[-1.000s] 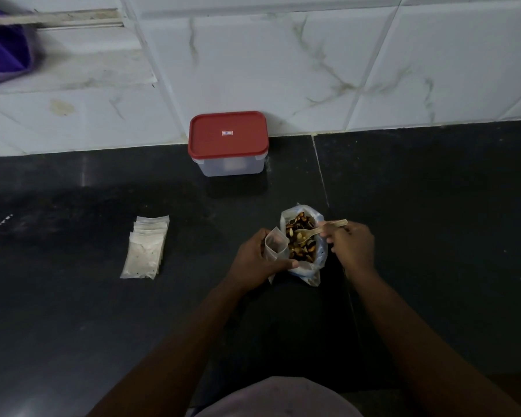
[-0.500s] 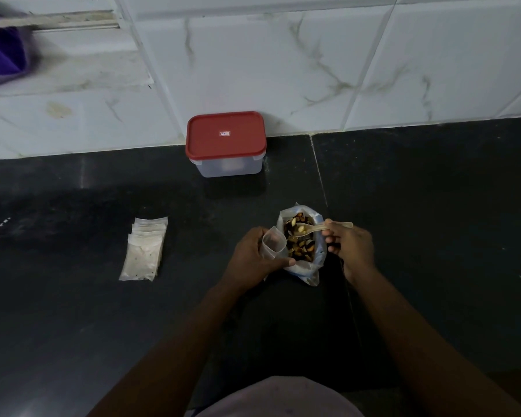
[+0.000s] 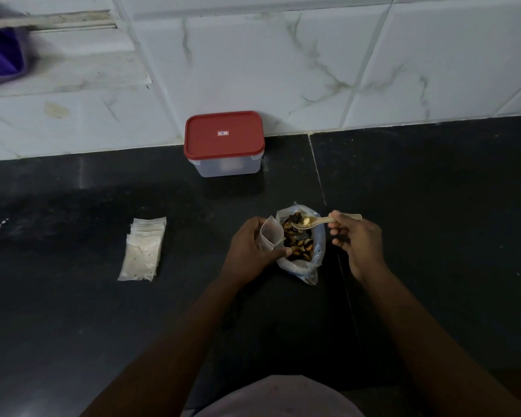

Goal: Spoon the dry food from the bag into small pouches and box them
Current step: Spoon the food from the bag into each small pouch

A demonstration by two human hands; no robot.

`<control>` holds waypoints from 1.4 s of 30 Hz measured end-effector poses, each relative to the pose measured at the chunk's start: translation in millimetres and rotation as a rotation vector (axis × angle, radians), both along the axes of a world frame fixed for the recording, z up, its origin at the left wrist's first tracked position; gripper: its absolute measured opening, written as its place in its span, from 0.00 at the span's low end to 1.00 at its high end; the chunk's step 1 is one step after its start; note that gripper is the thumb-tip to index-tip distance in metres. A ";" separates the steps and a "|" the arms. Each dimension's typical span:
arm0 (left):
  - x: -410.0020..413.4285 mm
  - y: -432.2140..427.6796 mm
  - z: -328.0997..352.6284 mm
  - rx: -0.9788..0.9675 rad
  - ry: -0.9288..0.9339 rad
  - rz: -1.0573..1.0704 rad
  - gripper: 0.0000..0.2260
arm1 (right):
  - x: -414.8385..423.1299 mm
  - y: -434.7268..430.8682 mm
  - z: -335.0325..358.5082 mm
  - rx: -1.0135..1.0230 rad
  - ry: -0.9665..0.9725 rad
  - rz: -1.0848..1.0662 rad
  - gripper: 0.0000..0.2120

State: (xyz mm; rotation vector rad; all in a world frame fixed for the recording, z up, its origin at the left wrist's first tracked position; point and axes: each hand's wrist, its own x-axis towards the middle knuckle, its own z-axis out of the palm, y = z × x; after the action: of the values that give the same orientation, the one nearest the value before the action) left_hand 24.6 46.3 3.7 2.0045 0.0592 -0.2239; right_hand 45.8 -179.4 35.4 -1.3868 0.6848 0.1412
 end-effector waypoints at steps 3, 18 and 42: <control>1.8 -0.7 0.4 -0.012 -0.015 -0.015 0.25 | 0.5 3.8 16.1 0.016 -0.067 0.028 0.05; 1.2 -4.5 6.0 -0.090 -0.054 -0.026 0.20 | -10.8 28.5 18.6 -0.357 -0.336 0.418 0.04; -7.2 3.6 -3.8 -0.096 0.040 0.126 0.22 | -13.0 5.6 -1.7 -0.667 -0.337 0.218 0.05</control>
State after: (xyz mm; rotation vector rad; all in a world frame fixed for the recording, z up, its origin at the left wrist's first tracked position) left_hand 17.4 49.9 -0.1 1.8930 0.1959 -0.1827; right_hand 32.8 -173.8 33.7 -2.0654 0.2974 -0.1662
